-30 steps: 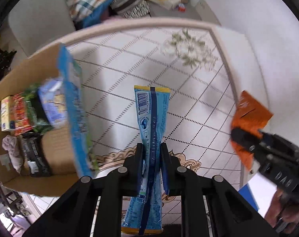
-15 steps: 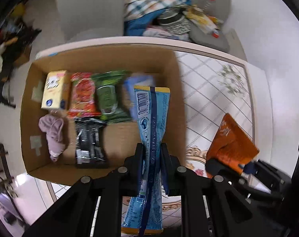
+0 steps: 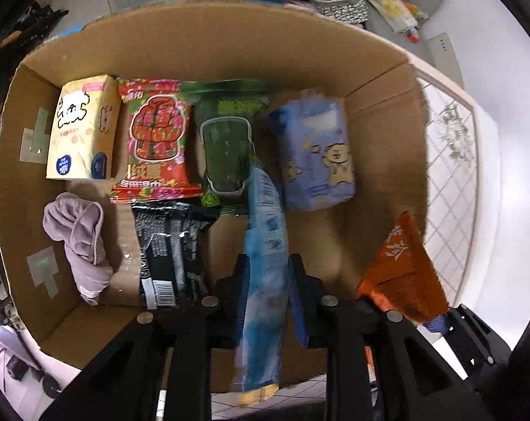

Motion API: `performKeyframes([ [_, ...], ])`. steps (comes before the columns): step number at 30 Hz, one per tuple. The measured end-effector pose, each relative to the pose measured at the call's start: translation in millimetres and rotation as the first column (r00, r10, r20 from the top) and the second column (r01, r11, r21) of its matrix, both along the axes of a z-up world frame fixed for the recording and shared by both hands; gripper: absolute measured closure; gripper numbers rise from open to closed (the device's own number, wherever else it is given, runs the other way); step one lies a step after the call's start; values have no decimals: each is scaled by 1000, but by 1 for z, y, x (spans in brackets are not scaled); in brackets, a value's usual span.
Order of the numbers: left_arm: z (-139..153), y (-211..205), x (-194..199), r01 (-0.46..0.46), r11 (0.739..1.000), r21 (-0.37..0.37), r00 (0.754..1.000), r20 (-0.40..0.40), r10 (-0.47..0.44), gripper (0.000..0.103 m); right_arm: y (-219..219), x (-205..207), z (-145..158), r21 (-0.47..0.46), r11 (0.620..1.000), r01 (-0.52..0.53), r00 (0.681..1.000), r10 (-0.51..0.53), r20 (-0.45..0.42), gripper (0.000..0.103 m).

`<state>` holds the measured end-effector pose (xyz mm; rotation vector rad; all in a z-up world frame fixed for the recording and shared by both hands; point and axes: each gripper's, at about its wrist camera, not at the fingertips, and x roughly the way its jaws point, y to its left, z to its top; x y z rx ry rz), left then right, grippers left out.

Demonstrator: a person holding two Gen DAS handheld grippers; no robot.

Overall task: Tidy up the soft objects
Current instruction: 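Place the blue stick and orange bag into the box, open both tools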

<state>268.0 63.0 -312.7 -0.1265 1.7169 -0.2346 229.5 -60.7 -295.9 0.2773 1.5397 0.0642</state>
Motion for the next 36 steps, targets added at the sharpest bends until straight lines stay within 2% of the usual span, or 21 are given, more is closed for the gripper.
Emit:
performKeyframes([
  [2, 0, 1, 0, 12, 1000, 22, 1000, 11, -13, 76, 1, 0, -6, -16, 1000, 1, 1000, -1, -12, 51],
  [3, 1, 2, -1, 14, 999, 31, 1000, 19, -14, 76, 1, 0, -7, -21, 1000, 1, 1000, -1, -12, 47],
  [6, 8, 6, -3, 18, 999, 37, 999, 35, -20, 74, 2, 0, -4, -42, 999, 0, 1000, 0, -5, 44],
  [7, 10, 8, -4, 19, 999, 41, 999, 38, -21, 70, 3, 0, -4, -43, 999, -4, 1000, 3, -7, 41],
  [11, 24, 20, -9, 8, 999, 50, 996, 86, -13, 42, 3, -2, 5, -37, 999, -6, 1000, 6, 2, 35],
  [12, 28, 22, -11, 4, 999, 53, 995, 100, -10, 39, 4, -2, 7, -34, 999, -6, 1000, 6, 3, 34],
  [14, 38, 26, -15, -1, 998, 61, 992, 130, -7, 17, 5, -4, 12, -41, 999, -14, 1000, 14, 1, 27],
  [16, 46, 32, -21, -2, 997, 78, 988, 157, -10, 5, 5, -6, 17, -46, 999, -17, 1000, 17, 10, 18],
  [21, 58, 45, -36, -12, 994, 106, 980, 196, -9, 4, 7, -13, 23, -78, 996, -43, 999, 44, 5, 6],
  [25, 69, 52, -50, -40, 992, 122, 971, 238, 10, 4, 11, -19, 29, -128, 990, -64, 998, 66, 12, 0],
  [30, 89, 58, -69, -81, 981, 173, 947, 319, 22, 4, 14, -28, 40, -193, 978, -73, 996, 82, 40, 0],
  [36, 104, 62, -78, -112, 979, 169, 931, 361, 45, 4, 12, -37, 60, -200, 978, -60, 994, 77, 81, 0],
])
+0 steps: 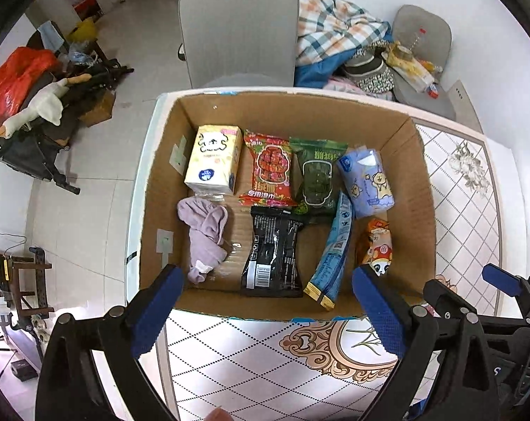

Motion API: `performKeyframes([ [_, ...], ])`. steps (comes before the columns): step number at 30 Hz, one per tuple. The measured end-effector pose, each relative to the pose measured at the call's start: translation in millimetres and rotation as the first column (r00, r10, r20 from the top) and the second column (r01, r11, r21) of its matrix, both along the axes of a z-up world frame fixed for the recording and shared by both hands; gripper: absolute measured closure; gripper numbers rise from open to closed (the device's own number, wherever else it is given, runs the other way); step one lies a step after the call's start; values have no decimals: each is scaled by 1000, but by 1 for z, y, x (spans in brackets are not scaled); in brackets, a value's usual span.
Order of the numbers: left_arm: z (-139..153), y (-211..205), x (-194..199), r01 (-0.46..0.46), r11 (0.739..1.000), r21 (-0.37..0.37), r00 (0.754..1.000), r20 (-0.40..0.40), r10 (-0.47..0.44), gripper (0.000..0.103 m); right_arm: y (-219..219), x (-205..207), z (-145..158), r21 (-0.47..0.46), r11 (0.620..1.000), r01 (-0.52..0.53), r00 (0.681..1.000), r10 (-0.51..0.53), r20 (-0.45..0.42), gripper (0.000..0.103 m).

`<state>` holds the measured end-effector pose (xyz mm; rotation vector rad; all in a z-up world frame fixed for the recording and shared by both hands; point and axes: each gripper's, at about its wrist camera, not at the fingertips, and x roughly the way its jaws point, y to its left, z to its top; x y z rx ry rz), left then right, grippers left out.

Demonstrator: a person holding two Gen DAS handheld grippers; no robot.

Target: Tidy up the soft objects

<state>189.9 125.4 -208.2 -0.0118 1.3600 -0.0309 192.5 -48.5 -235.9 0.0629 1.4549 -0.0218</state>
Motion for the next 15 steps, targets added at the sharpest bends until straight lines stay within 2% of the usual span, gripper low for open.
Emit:
performKeyframes([
  [7, 28, 0, -12, -13, 1000, -11, 999, 51, 13, 4, -3, -9, 24, 3, 1000, -5, 999, 5, 42, 0],
  [11, 63, -2, -29, -16, 1000, -1, 994, 105, 16, 4, -6, -20, 46, 22, 1000, -9, 997, 7, 76, 0],
  [15, 99, -2, -46, -21, 1000, -10, 986, 165, 23, 4, -9, -38, 85, 38, 999, -18, 990, 13, 140, 0],
])
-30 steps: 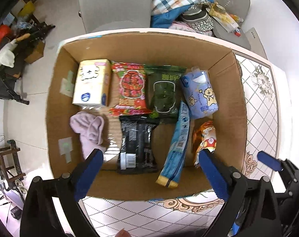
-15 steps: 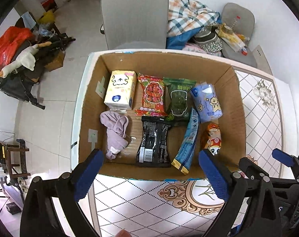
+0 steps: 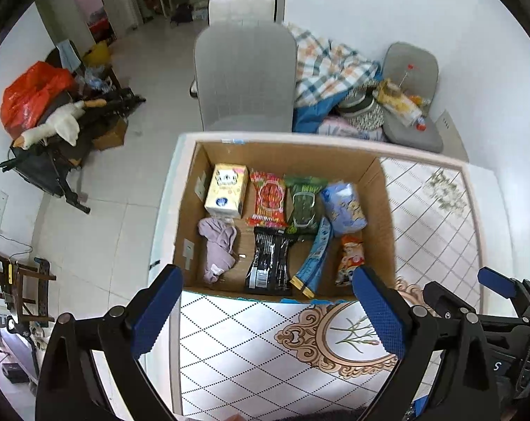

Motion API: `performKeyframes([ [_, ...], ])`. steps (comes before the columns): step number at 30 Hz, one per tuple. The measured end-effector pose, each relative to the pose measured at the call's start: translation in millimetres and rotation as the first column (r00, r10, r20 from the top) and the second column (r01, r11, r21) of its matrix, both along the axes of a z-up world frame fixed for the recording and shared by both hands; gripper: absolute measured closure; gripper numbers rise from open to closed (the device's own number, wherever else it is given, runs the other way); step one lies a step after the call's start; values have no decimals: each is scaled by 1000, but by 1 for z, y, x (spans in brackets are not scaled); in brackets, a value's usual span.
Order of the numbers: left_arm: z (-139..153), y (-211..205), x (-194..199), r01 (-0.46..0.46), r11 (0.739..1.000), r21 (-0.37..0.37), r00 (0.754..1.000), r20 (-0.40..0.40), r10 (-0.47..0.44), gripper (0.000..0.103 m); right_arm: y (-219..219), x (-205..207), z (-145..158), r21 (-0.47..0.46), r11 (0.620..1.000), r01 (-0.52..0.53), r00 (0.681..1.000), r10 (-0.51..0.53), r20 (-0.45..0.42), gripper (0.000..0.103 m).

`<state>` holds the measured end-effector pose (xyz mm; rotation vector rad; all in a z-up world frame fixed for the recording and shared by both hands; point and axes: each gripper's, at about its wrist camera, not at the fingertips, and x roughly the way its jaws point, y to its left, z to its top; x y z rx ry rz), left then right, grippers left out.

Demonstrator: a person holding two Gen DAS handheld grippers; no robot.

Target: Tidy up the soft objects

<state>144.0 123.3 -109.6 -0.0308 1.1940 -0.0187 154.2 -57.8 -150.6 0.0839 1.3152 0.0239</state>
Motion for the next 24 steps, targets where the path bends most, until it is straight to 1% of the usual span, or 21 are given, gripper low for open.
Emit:
performKeyframes([
  [3, 27, -1, -14, -1, 1000, -7, 999, 44, 1, 4, -2, -16, 33, 22, 1000, -4, 999, 3, 50, 0],
  [6, 49, -3, -29, 1, 1000, 8, 997, 77, -2, 4, -3, -32, 65, 12, 1000, -14, 995, 13, 103, 0],
  [8, 59, -4, -37, 6, 1000, 6, 996, 91, -6, 4, -3, -44, 86, 7, 1000, -22, 990, 21, 137, 0],
  [12, 78, -4, -55, 9, 1000, 4, 994, 110, -9, 4, -3, -65, 118, -1, 999, -32, 982, 31, 185, 0],
  [17, 99, -6, -78, 3, 1000, 16, 990, 142, -6, 4, -1, -86, 147, -9, 999, -39, 973, 40, 227, 0],
  [19, 105, -7, -84, -1, 1000, 29, 988, 153, -4, 4, -1, -91, 155, -11, 999, -40, 970, 41, 240, 0],
  [22, 112, -6, -90, -10, 1000, 17, 988, 156, 7, 4, -1, -99, 164, -26, 999, -32, 965, 38, 260, 0],
  [24, 114, -5, -92, -17, 1000, 24, 987, 163, 13, 4, -3, -102, 168, -29, 999, -28, 964, 34, 264, 0],
])
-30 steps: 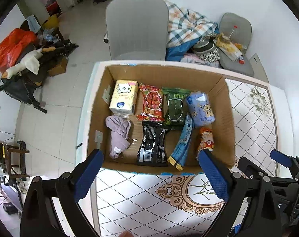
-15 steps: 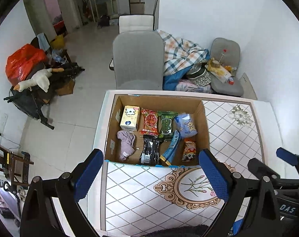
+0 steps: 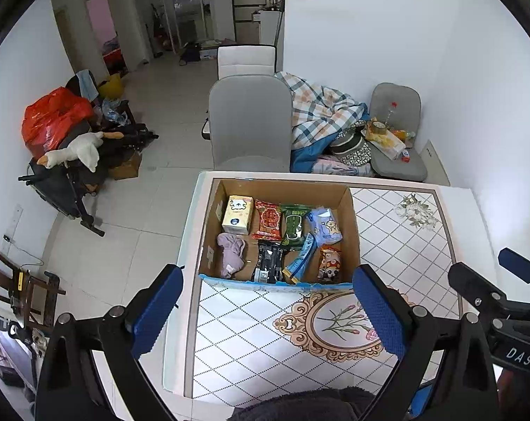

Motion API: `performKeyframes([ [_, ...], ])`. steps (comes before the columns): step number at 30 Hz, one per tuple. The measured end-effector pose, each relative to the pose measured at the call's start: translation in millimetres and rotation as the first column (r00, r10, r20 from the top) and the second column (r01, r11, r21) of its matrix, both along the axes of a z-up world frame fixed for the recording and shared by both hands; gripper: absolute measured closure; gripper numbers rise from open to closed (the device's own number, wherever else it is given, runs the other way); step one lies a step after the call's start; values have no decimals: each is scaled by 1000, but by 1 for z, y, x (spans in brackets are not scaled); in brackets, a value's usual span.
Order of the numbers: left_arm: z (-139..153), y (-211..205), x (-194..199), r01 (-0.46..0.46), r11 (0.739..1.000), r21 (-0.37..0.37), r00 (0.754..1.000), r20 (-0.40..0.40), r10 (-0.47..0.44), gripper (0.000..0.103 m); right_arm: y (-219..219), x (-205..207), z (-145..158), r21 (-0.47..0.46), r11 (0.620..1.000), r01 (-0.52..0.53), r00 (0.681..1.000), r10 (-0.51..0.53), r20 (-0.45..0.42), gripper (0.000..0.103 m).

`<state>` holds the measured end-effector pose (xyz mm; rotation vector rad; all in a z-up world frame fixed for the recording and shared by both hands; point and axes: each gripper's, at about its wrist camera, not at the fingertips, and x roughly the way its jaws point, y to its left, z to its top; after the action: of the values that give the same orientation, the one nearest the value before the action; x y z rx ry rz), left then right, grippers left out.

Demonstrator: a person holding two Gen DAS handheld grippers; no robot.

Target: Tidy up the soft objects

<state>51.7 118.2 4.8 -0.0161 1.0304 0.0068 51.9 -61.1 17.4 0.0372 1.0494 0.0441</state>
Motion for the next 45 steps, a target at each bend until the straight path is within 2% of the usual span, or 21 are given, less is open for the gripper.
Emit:
performKeyframes([
  [23, 6, 1, -7, -5, 1000, 7, 1000, 13, 5, 4, -10, -11, 20, -37, 999, 25, 999, -23, 38, 0],
  [45, 7, -5, -16, -19, 1000, -3, 1000, 5, 19, 4, -14, -10, 20, -59, 997, 42, 999, -39, 37, 0],
])
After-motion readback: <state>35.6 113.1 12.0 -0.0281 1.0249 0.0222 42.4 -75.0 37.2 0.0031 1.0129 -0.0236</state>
